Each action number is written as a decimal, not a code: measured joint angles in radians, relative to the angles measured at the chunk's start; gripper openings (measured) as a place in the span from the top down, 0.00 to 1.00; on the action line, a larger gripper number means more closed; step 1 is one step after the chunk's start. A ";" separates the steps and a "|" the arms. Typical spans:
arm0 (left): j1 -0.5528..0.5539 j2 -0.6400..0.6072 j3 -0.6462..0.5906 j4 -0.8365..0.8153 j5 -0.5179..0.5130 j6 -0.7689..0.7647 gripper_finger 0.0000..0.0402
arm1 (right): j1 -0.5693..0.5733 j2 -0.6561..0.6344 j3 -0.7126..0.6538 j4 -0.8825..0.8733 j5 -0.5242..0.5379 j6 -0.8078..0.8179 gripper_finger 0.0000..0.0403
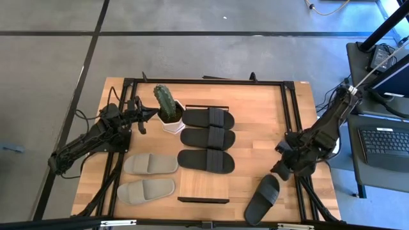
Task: Pick and place slides into the shelf
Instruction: Put the black slide on the shelf
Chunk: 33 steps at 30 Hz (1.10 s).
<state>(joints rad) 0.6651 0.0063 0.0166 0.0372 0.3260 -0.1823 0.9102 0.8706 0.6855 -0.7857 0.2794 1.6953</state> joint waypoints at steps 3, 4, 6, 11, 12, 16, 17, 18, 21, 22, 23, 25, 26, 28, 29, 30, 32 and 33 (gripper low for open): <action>0.000 0.000 0.000 0.000 0.000 0.000 1.00 | 0.001 -0.025 -0.138 0.250 -0.002 0.002 0.62; 0.000 0.000 0.000 0.000 0.000 0.000 1.00 | 0.004 -0.036 -0.193 0.348 -0.005 0.001 0.62; 0.000 0.000 0.000 0.000 -0.005 0.000 1.00 | 0.009 -0.059 -0.294 0.528 -0.010 0.000 0.62; 0.000 0.000 0.000 0.000 -0.022 0.000 1.00 | 0.020 -0.108 -0.510 0.841 -0.019 0.005 0.62; 0.000 0.000 0.000 0.000 -0.022 -0.001 1.00 | 0.024 -0.119 -0.541 0.899 -0.020 0.005 0.62; 0.000 0.000 0.000 0.000 -0.022 -0.003 1.00 | 0.030 -0.158 -0.628 1.007 -0.020 0.005 0.62; 0.000 0.000 0.000 0.000 -0.022 -0.003 1.00 | 0.029 -0.168 -0.638 1.009 -0.020 0.006 0.62; 0.000 0.000 0.000 0.000 -0.022 -0.009 1.00 | 0.029 -0.177 -0.644 1.012 -0.020 0.007 0.62; 0.000 0.000 0.000 0.000 -0.022 -0.027 1.00 | 0.029 -0.195 -0.656 1.003 -0.023 0.009 0.62; 0.000 0.000 0.000 0.000 -0.022 -0.028 1.00 | 0.029 -0.198 -0.658 1.000 -0.035 0.010 0.62; 0.000 0.000 0.000 0.000 -0.022 -0.028 1.00 | 0.029 -0.201 -0.658 0.992 -0.053 0.025 0.62; 0.000 0.000 0.000 0.000 -0.022 -0.028 1.00 | 0.029 -0.201 -0.658 0.965 -0.084 0.093 0.62; 0.000 0.000 0.000 0.000 -0.022 -0.028 1.00 | 0.029 -0.201 -0.658 0.946 -0.102 0.119 0.62; 0.000 0.000 0.000 0.000 -0.022 -0.028 1.00 | 0.029 -0.201 -0.658 0.929 -0.114 0.135 0.62; 0.000 0.000 0.000 0.000 -0.022 -0.029 1.00 | 0.029 -0.201 -0.658 0.932 -0.114 0.135 0.62; 0.000 0.000 0.000 0.000 -0.022 -0.029 1.00 | 0.029 -0.201 -0.658 0.935 -0.114 0.135 0.62; 0.000 0.000 0.000 0.000 -0.022 -0.029 1.00 | 0.029 -0.201 -0.658 0.940 -0.115 0.139 0.62; 0.000 0.000 0.000 0.000 -0.022 -0.028 1.00 | 0.029 -0.201 -0.658 0.940 -0.117 0.158 0.62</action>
<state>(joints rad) 0.6647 0.0063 0.0166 0.0372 0.3038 -0.2108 0.9394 0.6693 0.0273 0.1543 0.1624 1.8537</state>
